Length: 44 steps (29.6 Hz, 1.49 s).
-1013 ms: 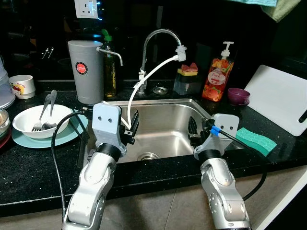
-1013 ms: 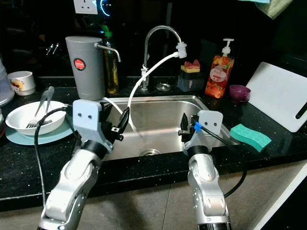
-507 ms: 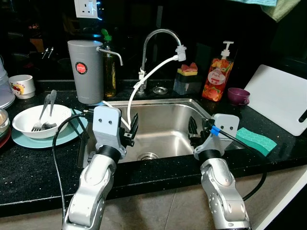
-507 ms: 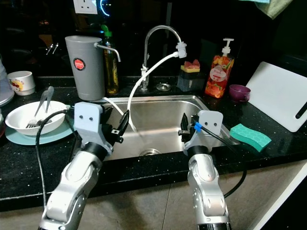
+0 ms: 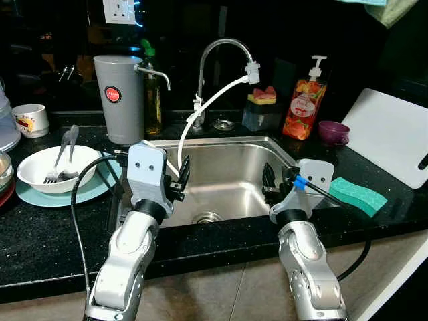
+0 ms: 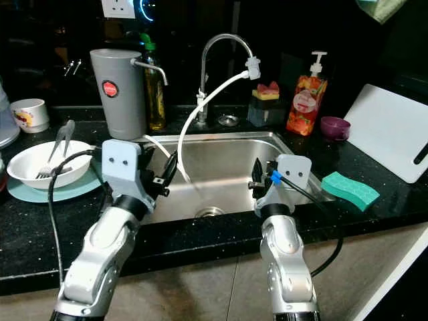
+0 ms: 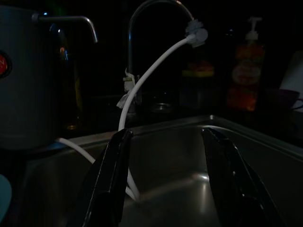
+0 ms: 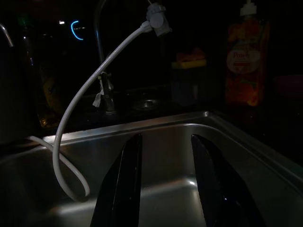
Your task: Kitchen organization
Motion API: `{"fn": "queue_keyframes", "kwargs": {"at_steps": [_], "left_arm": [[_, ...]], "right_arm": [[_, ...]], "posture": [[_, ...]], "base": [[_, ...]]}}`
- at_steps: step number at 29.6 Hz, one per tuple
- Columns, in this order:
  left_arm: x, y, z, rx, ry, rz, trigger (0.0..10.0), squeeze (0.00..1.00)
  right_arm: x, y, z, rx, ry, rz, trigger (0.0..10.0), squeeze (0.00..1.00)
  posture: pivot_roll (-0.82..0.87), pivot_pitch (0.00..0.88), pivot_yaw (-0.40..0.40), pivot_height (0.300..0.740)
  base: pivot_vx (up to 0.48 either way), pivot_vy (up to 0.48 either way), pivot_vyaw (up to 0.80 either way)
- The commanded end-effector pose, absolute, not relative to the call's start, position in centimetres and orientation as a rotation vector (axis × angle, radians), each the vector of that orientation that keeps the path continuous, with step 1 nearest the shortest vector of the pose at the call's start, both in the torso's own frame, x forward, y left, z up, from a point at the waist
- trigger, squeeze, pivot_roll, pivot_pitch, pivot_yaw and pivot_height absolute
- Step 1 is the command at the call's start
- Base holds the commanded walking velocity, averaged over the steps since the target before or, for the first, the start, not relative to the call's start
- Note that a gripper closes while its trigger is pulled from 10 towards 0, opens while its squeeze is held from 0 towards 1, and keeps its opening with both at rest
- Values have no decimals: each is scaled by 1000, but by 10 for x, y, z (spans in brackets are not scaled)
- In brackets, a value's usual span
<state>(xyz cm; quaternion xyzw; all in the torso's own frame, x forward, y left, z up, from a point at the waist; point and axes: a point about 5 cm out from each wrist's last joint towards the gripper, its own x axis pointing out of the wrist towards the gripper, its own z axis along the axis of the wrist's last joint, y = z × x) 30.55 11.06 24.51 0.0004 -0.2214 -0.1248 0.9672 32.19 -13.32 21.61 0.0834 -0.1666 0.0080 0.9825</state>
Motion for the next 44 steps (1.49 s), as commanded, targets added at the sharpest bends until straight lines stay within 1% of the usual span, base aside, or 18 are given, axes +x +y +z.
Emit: {"fn": "queue_keyframes", "kwargs": {"at_steps": [1, 13, 44], "left_arm": [[308, 109, 249, 8, -463, -261, 10000, 0], [312, 109, 249, 14, -473, -261, 10000, 0], [325, 101, 244, 42, -475, -316, 10000, 0]], "right_arm": [[320, -134, 219, 197, -346, 16, 10000, 0], [321, -133, 221, 200, -349, 32, 10000, 0], [322, -131, 220, 191, -349, 43, 10000, 0]], "posture": [[144, 62, -85, 740], [145, 66, -96, 740], [139, 49, -82, 740]], "base": [[0, 0, 0], [0, 0, 0], [0, 0, 0]]}}
